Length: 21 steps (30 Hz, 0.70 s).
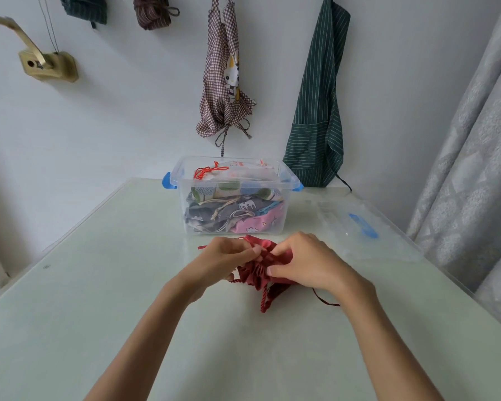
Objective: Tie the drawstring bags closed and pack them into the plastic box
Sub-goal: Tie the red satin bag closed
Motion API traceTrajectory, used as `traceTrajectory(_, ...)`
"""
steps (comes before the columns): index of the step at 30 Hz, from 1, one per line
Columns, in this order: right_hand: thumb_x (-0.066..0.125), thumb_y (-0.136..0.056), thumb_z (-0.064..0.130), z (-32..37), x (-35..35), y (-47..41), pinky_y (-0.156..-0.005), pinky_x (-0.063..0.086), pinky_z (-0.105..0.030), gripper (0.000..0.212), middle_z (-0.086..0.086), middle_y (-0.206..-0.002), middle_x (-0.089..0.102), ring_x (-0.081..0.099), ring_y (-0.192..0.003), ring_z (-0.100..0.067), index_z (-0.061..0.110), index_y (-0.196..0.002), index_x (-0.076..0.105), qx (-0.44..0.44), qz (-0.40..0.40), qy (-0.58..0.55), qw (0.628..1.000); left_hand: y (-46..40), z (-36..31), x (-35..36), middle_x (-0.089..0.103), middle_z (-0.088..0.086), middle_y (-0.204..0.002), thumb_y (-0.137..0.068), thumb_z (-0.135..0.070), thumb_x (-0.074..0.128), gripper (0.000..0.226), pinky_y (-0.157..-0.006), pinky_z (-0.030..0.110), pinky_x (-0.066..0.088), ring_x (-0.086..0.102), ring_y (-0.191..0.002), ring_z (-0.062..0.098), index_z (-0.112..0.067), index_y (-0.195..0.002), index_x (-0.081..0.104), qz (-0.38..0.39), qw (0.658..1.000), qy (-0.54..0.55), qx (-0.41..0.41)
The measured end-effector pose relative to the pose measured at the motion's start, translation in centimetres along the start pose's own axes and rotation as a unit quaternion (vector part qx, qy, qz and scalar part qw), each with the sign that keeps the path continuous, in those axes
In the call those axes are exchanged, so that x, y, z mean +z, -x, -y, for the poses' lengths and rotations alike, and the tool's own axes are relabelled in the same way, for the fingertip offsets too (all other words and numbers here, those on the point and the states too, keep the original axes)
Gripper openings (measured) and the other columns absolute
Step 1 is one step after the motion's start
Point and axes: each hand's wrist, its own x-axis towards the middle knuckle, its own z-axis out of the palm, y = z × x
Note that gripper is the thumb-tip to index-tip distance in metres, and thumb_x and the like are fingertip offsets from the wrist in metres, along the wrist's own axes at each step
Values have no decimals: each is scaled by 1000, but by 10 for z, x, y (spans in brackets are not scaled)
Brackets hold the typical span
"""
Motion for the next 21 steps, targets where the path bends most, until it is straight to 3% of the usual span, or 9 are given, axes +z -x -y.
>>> traceTrajectory(2,72,-75,41,0,-2,0,-66,45,-28,12,7,-70,67,62,-74,-14,33,-83,76,6,-80,-8,997,1,0,-2,49,5,-76,-90,-33,60,32,-48,9,31,38,-65,11,-2,-91,70,-6,1000,17,-4)
traceTrajectory(4,74,-75,40,-5,-8,2,-63,44,-23,10,15,-56,63,57,-61,-3,33,-81,77,-14,-124,-78,989,1,1,-4,51,5,-79,-87,-33,65,23,-54,15,29,39,-73,13,-12,-84,74,-14,998,56,-19)
traceTrajectory(6,76,-76,34,-8,-14,3,-60,45,-22,7,14,-52,65,52,-51,0,30,-81,78,-56,-74,-142,986,2,0,-5,54,4,-78,-83,-31,69,15,-57,20,28,42,-71,11,-17,-80,74,-17,994,104,-38)
traceTrajectory(9,75,-78,32,-7,-21,10,-58,44,-18,9,5,-56,68,50,-50,-4,24,-79,79,-78,13,-187,979,4,-3,-6,60,4,-83,-79,-28,72,26,-56,18,31,51,-70,6,-9,-97,73,-4,991,119,-61)
traceTrajectory(12,62,-86,42,-9,-24,9,-59,43,-14,28,14,-60,68,50,-50,-4,20,-77,77,-72,-13,-206,976,7,-6,-7,64,1,-86,-78,-24,73,23,-60,18,35,55,-71,3,-9,-95,73,1,992,105,-66)
traceTrajectory(15,60,-89,34,-8,-16,1,-62,42,-13,16,11,-77,73,50,-57,-3,31,-83,74,-77,-46,-179,980,8,-9,-6,65,-1,-83,-76,-18,74,7,-66,24,33,54,-72,3,-17,-83,74,-4,993,102,-55)
traceTrajectory(18,62,-88,21,-5,-4,-1,-60,38,-12,26,17,-73,71,47,-59,-3,47,-86,67,-86,24,-184,979,7,-11,-2,65,-2,-74,-73,-14,77,9,-58,18,34,50,-58,-3,-21,-78,77,-25,995,93,-32)
traceTrajectory(21,64,-87,15,-5,0,-2,-64,40,-15,31,3,-88,73,46,-61,-4,46,-93,67,-98,25,-236,967,7,-11,-3,63,0,-66,-71,-11,77,11,-49,13,31,45,-54,3,-21,-76,78,-47,994,103,1)
